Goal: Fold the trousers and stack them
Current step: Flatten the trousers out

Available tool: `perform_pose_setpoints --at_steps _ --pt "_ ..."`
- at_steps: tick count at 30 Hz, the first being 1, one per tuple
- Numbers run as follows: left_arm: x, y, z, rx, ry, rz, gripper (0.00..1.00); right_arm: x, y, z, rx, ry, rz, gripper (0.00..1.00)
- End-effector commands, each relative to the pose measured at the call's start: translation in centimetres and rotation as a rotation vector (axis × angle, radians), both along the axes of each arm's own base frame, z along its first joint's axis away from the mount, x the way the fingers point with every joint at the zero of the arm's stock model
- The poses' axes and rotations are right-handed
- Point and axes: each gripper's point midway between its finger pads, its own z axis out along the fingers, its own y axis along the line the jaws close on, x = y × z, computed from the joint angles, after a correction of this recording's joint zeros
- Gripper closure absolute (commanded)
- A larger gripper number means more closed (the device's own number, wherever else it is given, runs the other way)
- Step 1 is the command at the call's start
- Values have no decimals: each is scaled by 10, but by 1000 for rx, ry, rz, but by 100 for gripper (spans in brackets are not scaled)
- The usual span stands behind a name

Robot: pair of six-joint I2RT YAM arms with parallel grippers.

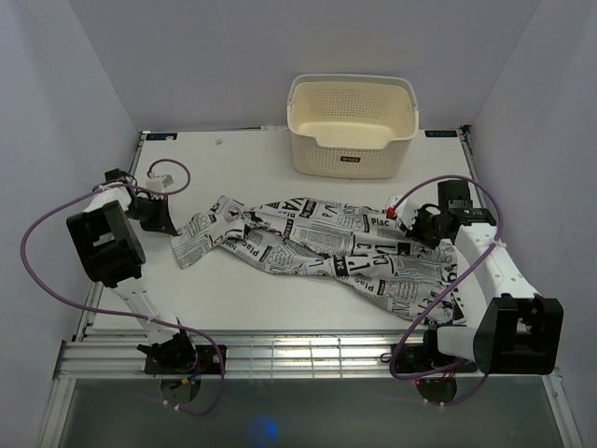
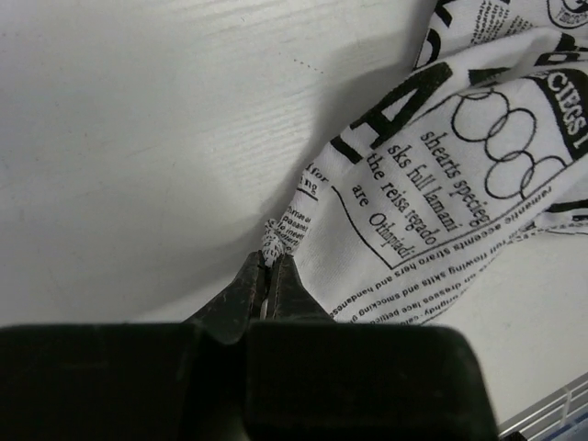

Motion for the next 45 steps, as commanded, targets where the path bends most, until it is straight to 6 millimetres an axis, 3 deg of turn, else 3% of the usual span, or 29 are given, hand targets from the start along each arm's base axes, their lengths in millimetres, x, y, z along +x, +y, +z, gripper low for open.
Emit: perform_pose_setpoints --at_steps 1,3,5,9,12,16,17,20,21,24,25,27,28,30,31,33,34,35,36,37,38,39,41,44,45 --pt "14 9 73 26 -180 -20 100 16 -2 24 9 -73 -14 92" --pt "15 27 117 87 -280 5 100 17 -2 28 10 -84 -14 92" --pt "17 56 174 202 -418 41 100 20 -19 32 6 -98 -64 92" --pt "-5 92 238 337 -567 114 100 26 -27 42 10 -127 -90 92" --pt "-29 98 266 398 -656 98 100 31 -34 51 23 -146 -113 92" --pt "-68 68 249 430 -658 -72 100 34 -36 58 42 -154 -129 92" --pt "-83 61 218 434 -601 -134 100 33 -35 59 46 -154 -130 92" --pt "-119 56 183 527 -537 -245 100 31 -35 59 44 -155 -126 92" --pt "-133 49 154 496 -483 -254 100 30 -35 59 44 -155 -123 92" --pt "-152 50 133 507 -463 -246 100 25 -35 56 33 -150 -105 92" --pt "-152 52 134 512 -474 -233 100 22 -36 53 30 -148 -103 92" --pt "-145 56 139 490 -503 -162 100 20 -37 52 23 -149 -97 92" --pt "-132 66 153 520 -555 -133 100 21 -36 50 25 -145 -98 92" --pt "-111 67 162 448 -595 -99 100 26 -35 53 44 -143 -108 92" --pt "-93 74 188 440 -628 -42 100 30 -34 50 59 -123 -116 92" --pt "-54 70 190 381 -603 -36 100 41 -35 62 80 -135 -145 92" --pt "-31 74 221 390 -666 -9 100 45 -33 60 103 -114 -166 92" --pt "-10 61 231 373 -695 -39 100 52 -33 68 114 -128 -173 92" --pt "13 69 234 390 -712 -15 100 55 -32 68 130 -118 -181 92" --pt "31 68 262 385 -762 21 100 57 -31 71 146 -115 -197 92" --pt "45 61 272 375 -786 19 100 60 -32 74 151 -120 -203 92" --pt "61 67 277 368 -811 39 100 64 -33 80 156 -134 -209 92" --pt "73 73 296 356 -855 92 100 67 -36 87 166 -149 -219 92" --pt "63 63 295 372 -933 7 100 66 -41 96 194 -182 -223 92" --pt "49 56 243 377 -872 -56 100 65 -45 96 193 -196 -224 92"
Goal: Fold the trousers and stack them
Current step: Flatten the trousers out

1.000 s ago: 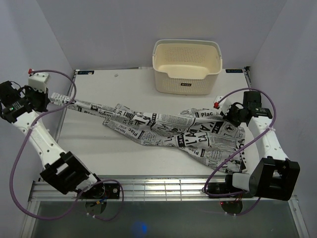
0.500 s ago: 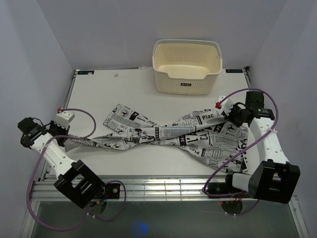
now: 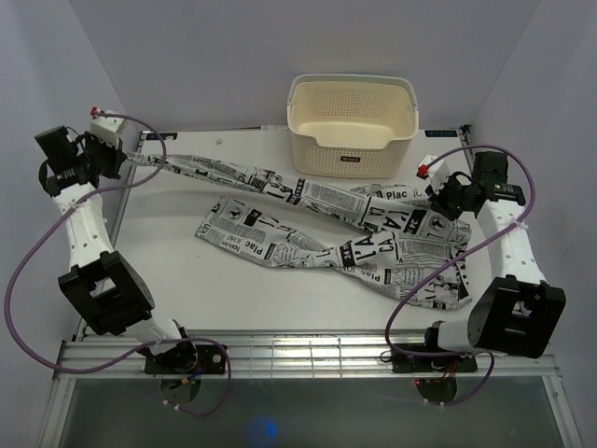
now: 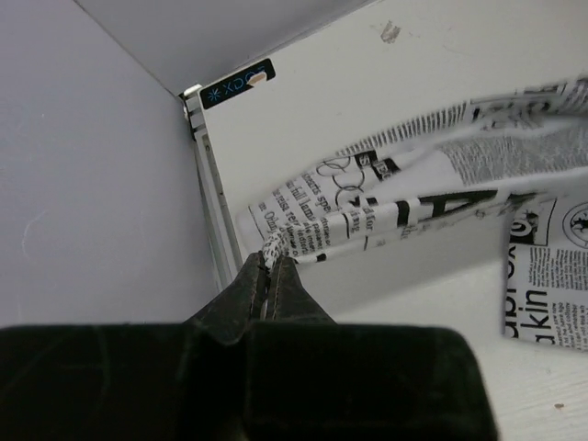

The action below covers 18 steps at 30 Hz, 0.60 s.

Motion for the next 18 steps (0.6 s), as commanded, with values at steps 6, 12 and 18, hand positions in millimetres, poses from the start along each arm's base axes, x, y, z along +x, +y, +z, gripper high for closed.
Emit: perform_pose_setpoints --at_steps 6,12,18 --pt "-112 -33 -169 233 280 -237 73 -24 -9 -20 -51 4 76 92" --pt "-154 -14 -190 -24 495 -253 27 -41 -14 -45 -102 101 120 92" --pt "-74 9 -126 -104 363 -173 27 -37 -18 -53 -117 122 116 92"
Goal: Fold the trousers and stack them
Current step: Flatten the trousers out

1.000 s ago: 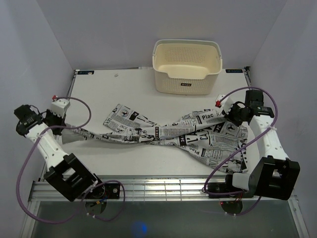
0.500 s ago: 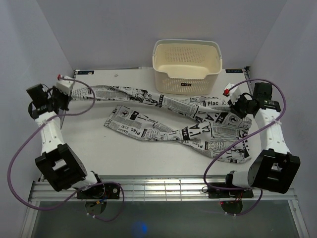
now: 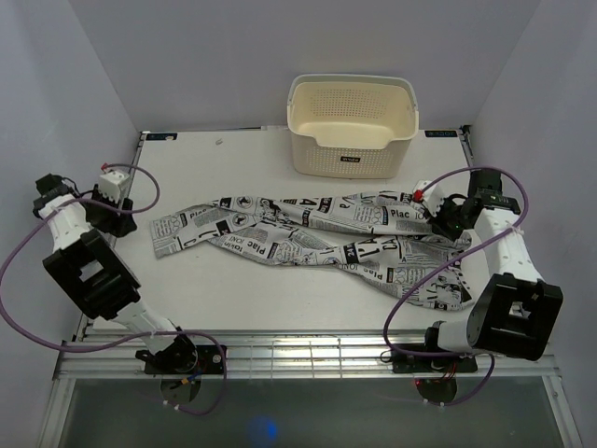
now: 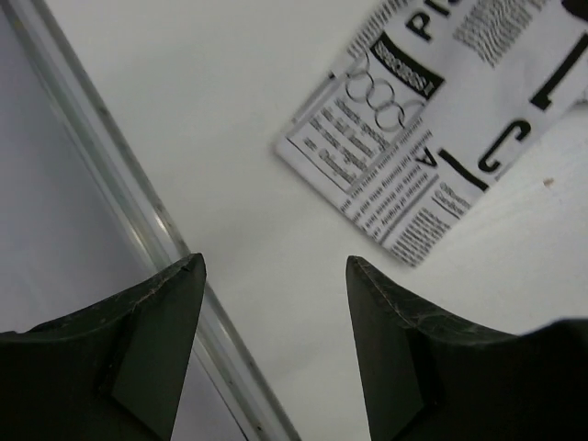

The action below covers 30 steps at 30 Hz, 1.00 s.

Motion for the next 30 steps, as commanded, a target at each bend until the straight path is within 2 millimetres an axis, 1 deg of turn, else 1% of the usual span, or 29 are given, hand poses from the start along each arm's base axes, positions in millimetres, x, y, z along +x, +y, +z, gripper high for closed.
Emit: perform_pose_setpoints --at_steps 1,2,3,4,5,7,9,10,11,13,14,17,20,21,23,24,25,27,29,30 --pt "42 -17 30 -77 -77 -24 27 4 -7 -4 -39 10 32 92" --pt "52 -22 28 -72 -75 -44 28 5 -7 -3 -38 8 29 92" --pt "60 -21 27 -62 -70 -43 29 6 -7 -2 -36 8 24 92" --pt "65 -21 11 -64 -38 -51 29 9 -8 -1 -35 6 23 92" --pt "69 -25 3 -41 -12 -71 30 10 -8 0 -35 4 20 92" --pt "71 -28 -13 -17 21 -110 30 13 -9 2 -36 1 17 92" --pt "72 -33 -36 -7 71 -145 30 13 -10 2 -39 7 13 92" --pt "72 -33 -36 4 71 -157 30 13 -10 2 -40 7 15 92" --pt "71 -34 -47 3 94 -168 30 12 -10 0 -42 12 13 92" --pt "71 -31 -56 31 116 -181 29 12 -11 -1 -45 14 15 92" --pt "73 -28 -65 50 131 -178 29 12 -11 -2 -45 16 15 92" --pt "78 -23 -78 88 147 -167 29 12 -10 -4 -42 22 14 92" --pt "77 -18 -95 131 168 -175 33 13 -10 -4 -40 25 12 92" --pt "71 -15 -104 154 194 -178 38 13 -10 -4 -38 25 11 92" --pt "69 -12 -113 184 208 -183 46 13 -10 -4 -35 27 9 92" --pt "67 -11 -114 191 211 -185 50 13 -10 -4 -33 27 9 92" --pt "63 -13 -117 189 218 -192 58 14 -9 -3 -30 27 7 92" --pt "61 -16 -113 188 211 -195 65 14 -9 -3 -26 28 4 92" --pt "57 -19 -110 182 210 -203 77 14 -8 -1 -21 25 4 92" --pt "57 -19 -101 191 192 -203 84 13 -8 -1 -18 27 3 92"
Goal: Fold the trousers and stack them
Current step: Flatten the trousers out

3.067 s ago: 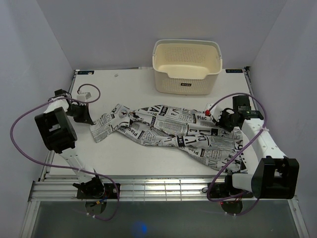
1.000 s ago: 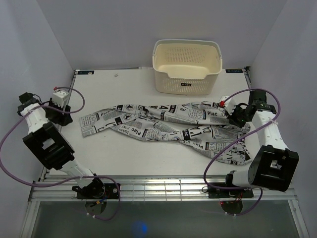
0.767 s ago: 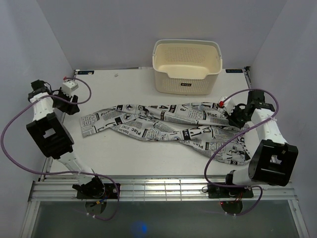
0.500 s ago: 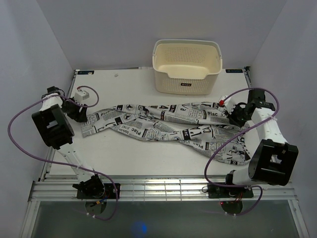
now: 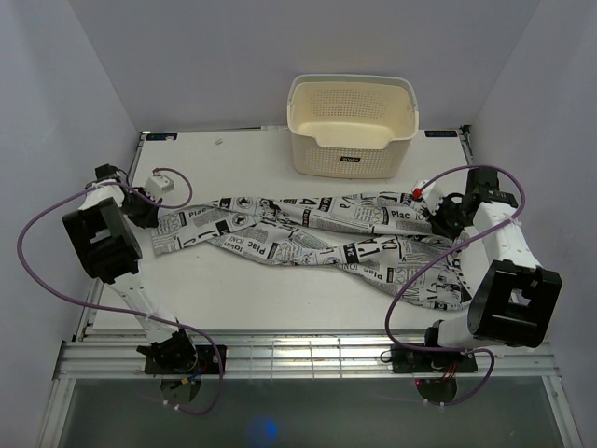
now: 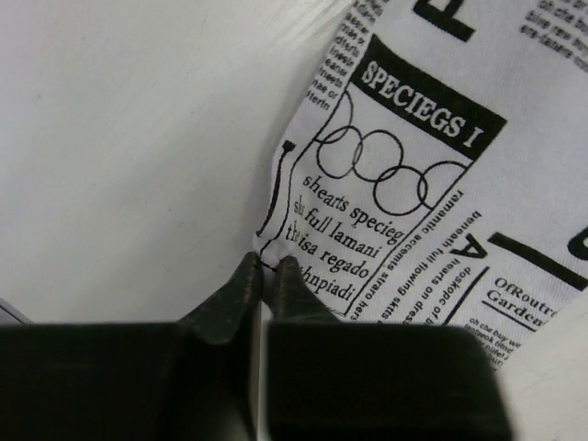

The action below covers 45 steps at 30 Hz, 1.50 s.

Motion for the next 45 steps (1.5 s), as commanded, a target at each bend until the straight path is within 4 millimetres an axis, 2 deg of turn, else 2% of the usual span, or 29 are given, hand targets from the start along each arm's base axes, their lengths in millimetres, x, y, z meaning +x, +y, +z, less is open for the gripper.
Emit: perform_pose_setpoints --at_steps 1,3,7,8,10,11,13,14,16,17,18,19,20,25,26,27,28,29,30,31,33,36,37,38,39,40,41,44,45 --pt "-10 4 -1 56 8 -24 100 7 -2 14 -7 -31 18 92" --pt "-3 5 16 53 -36 -4 100 7 -1 18 -6 -41 17 92" --pt "37 9 87 37 -270 75 100 18 -8 28 -3 -83 -23 92" --pt "58 13 118 54 -399 82 100 25 -9 29 11 -93 -34 92" --pt "80 18 154 21 -527 169 100 38 -16 43 47 -118 -89 92" --pt "99 26 185 48 -657 186 100 42 -19 43 65 -111 -107 92" --pt "117 34 218 16 -780 280 100 48 -25 50 109 -123 -143 92" --pt "130 41 246 30 -898 292 100 51 -27 51 115 -124 -148 92" --pt "143 45 266 -9 -996 326 100 51 -32 47 114 -115 -156 92" --pt "150 45 289 -11 -1109 307 100 51 -32 41 119 -102 -152 92" --pt "154 45 293 -29 -1154 306 100 50 -32 38 121 -99 -147 92" --pt "154 41 281 -85 -1160 330 100 50 -32 35 117 -101 -141 92" --pt "156 41 296 -84 -1257 306 100 49 -32 33 117 -104 -138 92" --pt "162 41 224 -118 -1186 304 100 36 -35 -2 66 -69 -132 92" --pt "153 40 197 -95 -1138 295 92 33 -39 -9 43 -53 -138 83" --pt "146 45 184 -81 -1115 299 80 29 -41 -14 34 -37 -146 72" --pt "137 45 179 -78 -1103 291 63 28 -42 -16 27 -23 -151 51" --pt "125 47 158 -78 -1054 309 31 27 -44 -19 21 -9 -164 29" --pt "114 59 154 -71 -1041 334 27 26 -48 -20 12 2 -191 10" --pt "104 64 163 -67 -1050 344 25 29 -50 -14 7 -10 -205 10" --pt "82 70 157 -93 -1004 345 23 28 -49 -6 16 -11 -220 10" --pt "55 64 168 -104 -924 309 23 29 -48 20 27 -43 -250 10" --pt "49 57 170 -96 -895 269 23 28 -49 30 24 -61 -256 10" --pt "30 38 148 -150 -760 251 24 28 -49 42 19 -79 -247 10" --pt "19 18 161 -109 -772 66 27 13 -44 43 27 -30 -225 9" --pt "8 1 157 -119 -731 -17 28 5 -41 50 2 -42 -161 7" --pt "-21 -28 132 -209 -575 -45 28 -4 -38 51 -7 -27 -126 6" --pt "-44 -86 100 -189 -409 -229 31 -43 -35 43 -72 51 -18 0" --pt "-48 -93 92 -179 -381 -245 31 -58 -33 33 -79 102 9 0"
